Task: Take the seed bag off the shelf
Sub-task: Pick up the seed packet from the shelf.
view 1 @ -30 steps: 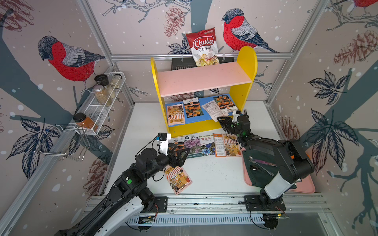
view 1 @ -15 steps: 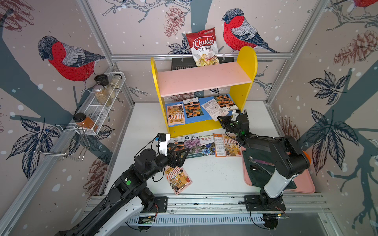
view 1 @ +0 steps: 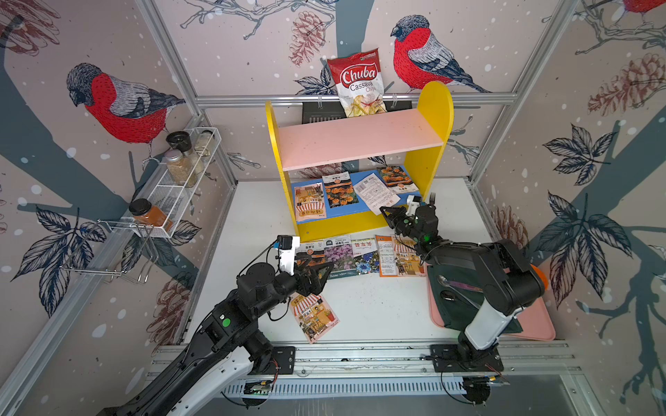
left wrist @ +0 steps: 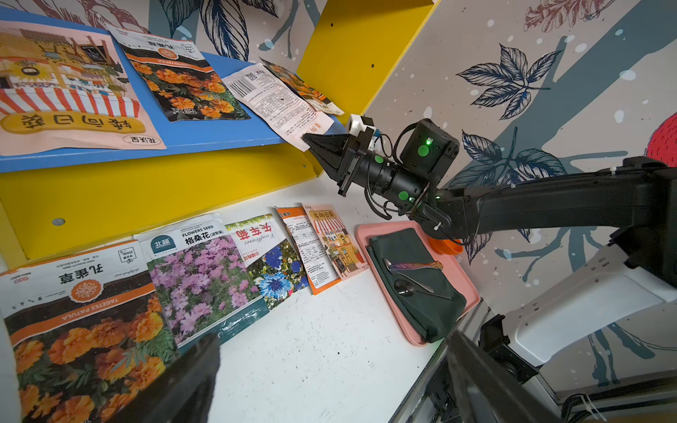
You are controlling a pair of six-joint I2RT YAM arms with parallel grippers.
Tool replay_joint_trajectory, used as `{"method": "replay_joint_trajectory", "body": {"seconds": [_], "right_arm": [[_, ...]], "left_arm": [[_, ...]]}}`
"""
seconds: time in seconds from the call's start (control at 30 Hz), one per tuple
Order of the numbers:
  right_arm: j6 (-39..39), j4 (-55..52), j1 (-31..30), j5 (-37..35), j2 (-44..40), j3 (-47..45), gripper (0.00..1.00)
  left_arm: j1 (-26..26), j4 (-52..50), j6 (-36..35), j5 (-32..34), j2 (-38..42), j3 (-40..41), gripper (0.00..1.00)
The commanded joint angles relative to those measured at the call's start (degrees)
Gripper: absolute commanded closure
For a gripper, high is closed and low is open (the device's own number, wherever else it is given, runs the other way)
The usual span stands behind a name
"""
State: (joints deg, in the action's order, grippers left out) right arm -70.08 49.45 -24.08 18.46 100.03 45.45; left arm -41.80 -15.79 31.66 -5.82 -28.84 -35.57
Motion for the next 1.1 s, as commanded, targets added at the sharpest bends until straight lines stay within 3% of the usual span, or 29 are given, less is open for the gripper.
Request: {"method": "replay_joint_trajectory", "body": {"seconds": [0.0,0.3,0.7,1.07], "right_arm": [[-1.9,6.0,-0.4,-0.1,-0.3,-0.8,1.00],[-2.6,9.9,-1.7,-2.7,-2.3,-3.1,1.00],[5.1,-0.3,-3.5,-7.0,-9.3,-2.1,1.00],[10.7,-5.3,-6.5,-9.6,-18.7,-4.3,1.00]], "left_arm": [[0.2,0.8,0.3,0.2,0.2,0.1,0.03],[0.1,1.3,0.8,0.2,0.3,-0.1,0.04],[0.2,3.6,2.1,-0.3,-0.2,0.7,0.04],[0.1,16.3,10.6,-2.3,-1.5,3.7,0.04]]}}
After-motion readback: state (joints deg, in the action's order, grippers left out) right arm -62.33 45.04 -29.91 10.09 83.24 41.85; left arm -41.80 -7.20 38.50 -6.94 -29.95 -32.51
